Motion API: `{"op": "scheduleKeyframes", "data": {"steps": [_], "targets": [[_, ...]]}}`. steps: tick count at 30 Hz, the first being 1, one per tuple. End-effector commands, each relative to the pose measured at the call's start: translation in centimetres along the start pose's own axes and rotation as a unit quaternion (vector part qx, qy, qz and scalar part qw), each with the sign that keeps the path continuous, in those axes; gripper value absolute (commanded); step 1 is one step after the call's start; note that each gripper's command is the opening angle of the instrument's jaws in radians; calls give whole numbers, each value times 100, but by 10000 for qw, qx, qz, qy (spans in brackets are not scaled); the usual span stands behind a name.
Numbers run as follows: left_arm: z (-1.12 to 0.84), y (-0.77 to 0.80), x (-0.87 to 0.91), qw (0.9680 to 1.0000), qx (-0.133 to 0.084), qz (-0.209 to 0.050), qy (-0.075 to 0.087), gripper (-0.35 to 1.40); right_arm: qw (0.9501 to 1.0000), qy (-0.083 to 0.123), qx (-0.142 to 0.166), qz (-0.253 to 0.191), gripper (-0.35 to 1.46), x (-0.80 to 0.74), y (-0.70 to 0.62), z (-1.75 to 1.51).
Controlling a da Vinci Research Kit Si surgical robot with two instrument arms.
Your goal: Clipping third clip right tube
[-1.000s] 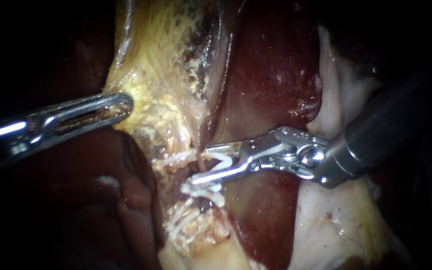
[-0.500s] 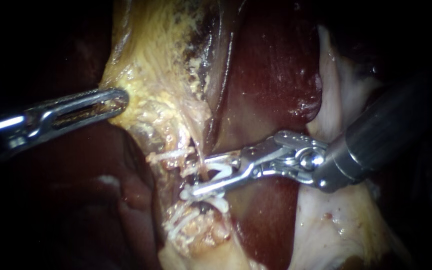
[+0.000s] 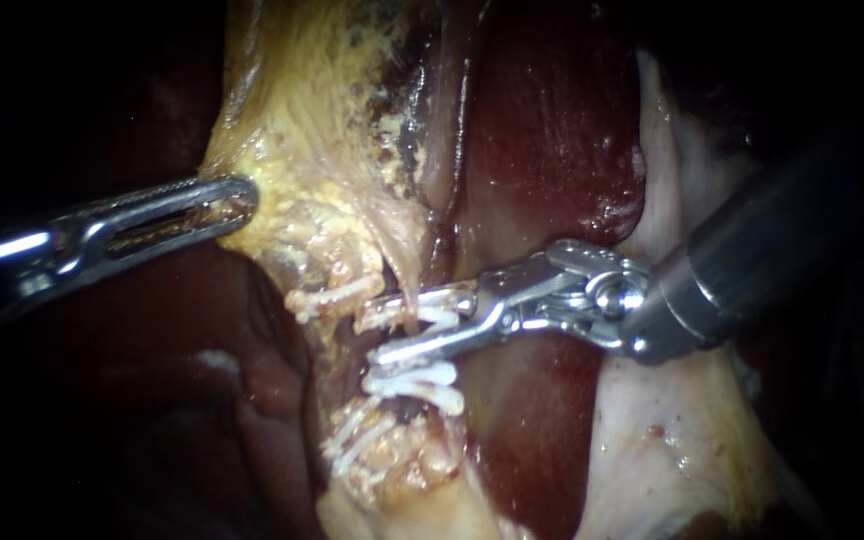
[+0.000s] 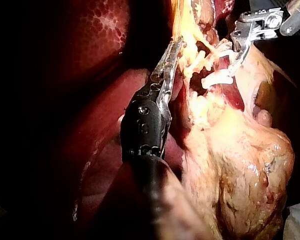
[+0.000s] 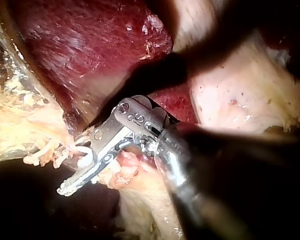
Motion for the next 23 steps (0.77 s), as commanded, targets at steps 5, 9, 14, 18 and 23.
{"op": "scheduleKeyframes", "data": {"steps": [5, 9, 14, 18, 23], "targets": [[0, 0, 0, 10000, -2, 0, 0, -35, 9994, -46, -171, 312, -35, -2, 5, -13], [0, 0, 0, 10000, -1, 0, 0, -35, 9987, -102, -328, 389, -35, -6, 12, -20], [-1, -1, 0, 10000, -3, 0, -1, -35, 9986, -125, -338, 394, -35, -13, 14, -15], [0, -1, 0, 10000, -4, 0, -1, -35, 9985, -140, -343, 393, -35, -14, 12, -14], [0, -1, 0, 10000, -4, -1, -1, -35, 9985, -139, -344, 394, -35, -13, 12, -14]]}}
